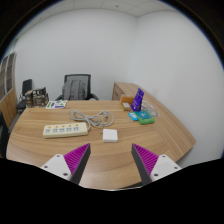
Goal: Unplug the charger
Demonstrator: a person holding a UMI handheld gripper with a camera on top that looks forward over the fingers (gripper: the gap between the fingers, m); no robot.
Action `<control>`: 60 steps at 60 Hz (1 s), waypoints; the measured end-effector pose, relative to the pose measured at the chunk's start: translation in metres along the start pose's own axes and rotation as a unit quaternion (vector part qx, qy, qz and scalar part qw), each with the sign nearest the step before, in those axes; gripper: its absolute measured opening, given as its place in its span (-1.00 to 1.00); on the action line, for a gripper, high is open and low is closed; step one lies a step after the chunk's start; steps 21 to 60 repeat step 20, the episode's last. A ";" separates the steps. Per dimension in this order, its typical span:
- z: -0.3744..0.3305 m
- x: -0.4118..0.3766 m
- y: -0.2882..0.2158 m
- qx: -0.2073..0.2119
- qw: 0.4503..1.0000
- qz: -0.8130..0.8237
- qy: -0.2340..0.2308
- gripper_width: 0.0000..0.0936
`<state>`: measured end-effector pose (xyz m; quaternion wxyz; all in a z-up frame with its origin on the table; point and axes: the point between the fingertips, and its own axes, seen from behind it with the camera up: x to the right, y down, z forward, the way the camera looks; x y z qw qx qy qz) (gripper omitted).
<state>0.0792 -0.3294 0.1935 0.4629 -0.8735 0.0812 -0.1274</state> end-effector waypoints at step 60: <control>-0.046 -0.020 0.000 0.015 1.000 -0.010 -0.004 0.84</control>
